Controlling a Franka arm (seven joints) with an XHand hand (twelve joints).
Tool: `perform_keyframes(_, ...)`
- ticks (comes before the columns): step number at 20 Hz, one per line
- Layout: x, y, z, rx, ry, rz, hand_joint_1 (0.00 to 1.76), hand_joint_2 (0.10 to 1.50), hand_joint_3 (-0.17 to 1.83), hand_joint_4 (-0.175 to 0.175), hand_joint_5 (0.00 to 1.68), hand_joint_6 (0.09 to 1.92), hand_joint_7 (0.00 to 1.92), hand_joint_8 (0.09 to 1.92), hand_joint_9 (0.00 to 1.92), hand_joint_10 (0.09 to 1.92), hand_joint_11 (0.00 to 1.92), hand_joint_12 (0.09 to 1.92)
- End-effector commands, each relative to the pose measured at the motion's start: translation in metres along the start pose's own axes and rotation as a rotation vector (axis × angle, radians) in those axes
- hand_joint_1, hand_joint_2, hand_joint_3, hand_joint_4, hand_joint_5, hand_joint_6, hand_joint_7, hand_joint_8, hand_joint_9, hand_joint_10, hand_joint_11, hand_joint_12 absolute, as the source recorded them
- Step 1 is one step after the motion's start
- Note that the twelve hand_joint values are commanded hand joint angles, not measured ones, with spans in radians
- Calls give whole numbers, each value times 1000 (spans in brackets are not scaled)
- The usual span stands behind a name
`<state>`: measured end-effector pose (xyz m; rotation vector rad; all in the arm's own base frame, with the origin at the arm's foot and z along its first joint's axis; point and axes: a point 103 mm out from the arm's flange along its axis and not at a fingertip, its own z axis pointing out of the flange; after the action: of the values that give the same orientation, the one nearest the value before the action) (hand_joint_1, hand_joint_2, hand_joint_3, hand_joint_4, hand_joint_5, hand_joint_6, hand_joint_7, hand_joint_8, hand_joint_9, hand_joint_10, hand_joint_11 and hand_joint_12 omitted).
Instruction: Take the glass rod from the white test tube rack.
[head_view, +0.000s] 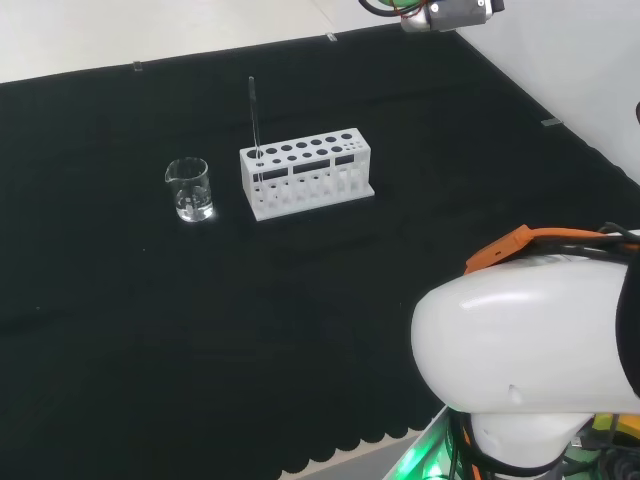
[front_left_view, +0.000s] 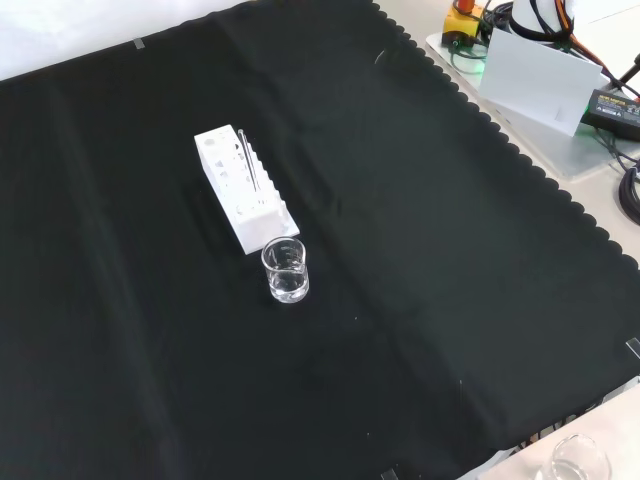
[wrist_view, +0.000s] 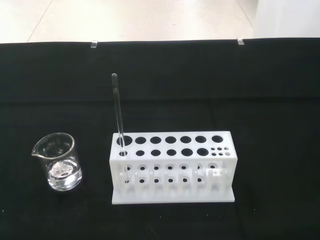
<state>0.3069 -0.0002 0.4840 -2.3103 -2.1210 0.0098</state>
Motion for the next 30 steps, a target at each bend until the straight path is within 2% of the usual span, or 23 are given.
perform_keyframes(1, 1, 1, 1, -5, -2, 0, 765, 719, 772, -102, 13, 105, 0, 417, 0, 623, 0, 1179)
perform_keyframes(13, 7, 3, 3, -7, 2, -15, 762, 748, 718, -102, 41, 87, 0, 395, 0, 556, 0, 1123)
perform_keyframes(17, 15, 9, 5, 0, -12, -23, 753, 749, 721, -103, 56, 87, 0, 445, 0, 737, 0, 1316)
perform_keyframes(20, 19, 19, 7, 12, -1, -28, 734, 752, 730, -107, 76, 87, 0, 516, 0, 833, 0, 1393)
perform_keyframes(30, 22, 60, 3, 38, 23, -44, 686, 783, 735, -110, 119, 87, 0, 622, 37, 875, 5, 1438)
